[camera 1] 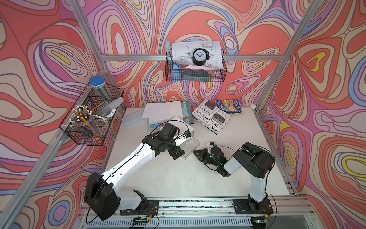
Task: Put the bluetooth earphones in the drawer according to color
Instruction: Open the drawer in the storage box.
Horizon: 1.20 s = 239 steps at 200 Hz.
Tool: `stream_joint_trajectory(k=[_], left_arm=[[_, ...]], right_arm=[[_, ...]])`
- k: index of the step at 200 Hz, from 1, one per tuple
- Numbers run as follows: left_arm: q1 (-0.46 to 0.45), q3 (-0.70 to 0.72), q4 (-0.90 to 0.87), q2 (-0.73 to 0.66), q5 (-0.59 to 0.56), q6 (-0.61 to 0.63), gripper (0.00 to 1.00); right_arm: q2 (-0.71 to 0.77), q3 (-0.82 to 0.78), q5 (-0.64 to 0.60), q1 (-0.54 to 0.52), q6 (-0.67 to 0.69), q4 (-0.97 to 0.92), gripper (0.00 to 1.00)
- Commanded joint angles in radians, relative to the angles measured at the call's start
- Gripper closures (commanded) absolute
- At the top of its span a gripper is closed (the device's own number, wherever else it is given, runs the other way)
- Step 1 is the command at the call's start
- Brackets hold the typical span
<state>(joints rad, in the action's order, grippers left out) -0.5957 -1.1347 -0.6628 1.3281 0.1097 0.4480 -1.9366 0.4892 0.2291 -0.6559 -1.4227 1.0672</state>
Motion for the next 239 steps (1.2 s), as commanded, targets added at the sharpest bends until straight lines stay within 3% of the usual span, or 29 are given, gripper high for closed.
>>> stream_joint_trajectory(k=[1,239], left_arm=[[0.004,-0.014,-0.026,-0.023,0.015,-0.007,0.01],[0.003,-0.013,-0.029,-0.024,0.008,-0.005,0.01]], right_arm=[[0.014,-0.037,-0.034,0.004,0.004,-0.071,1.00],[0.068,-0.076,-0.033,0.004,0.007,-0.146,1.00]])
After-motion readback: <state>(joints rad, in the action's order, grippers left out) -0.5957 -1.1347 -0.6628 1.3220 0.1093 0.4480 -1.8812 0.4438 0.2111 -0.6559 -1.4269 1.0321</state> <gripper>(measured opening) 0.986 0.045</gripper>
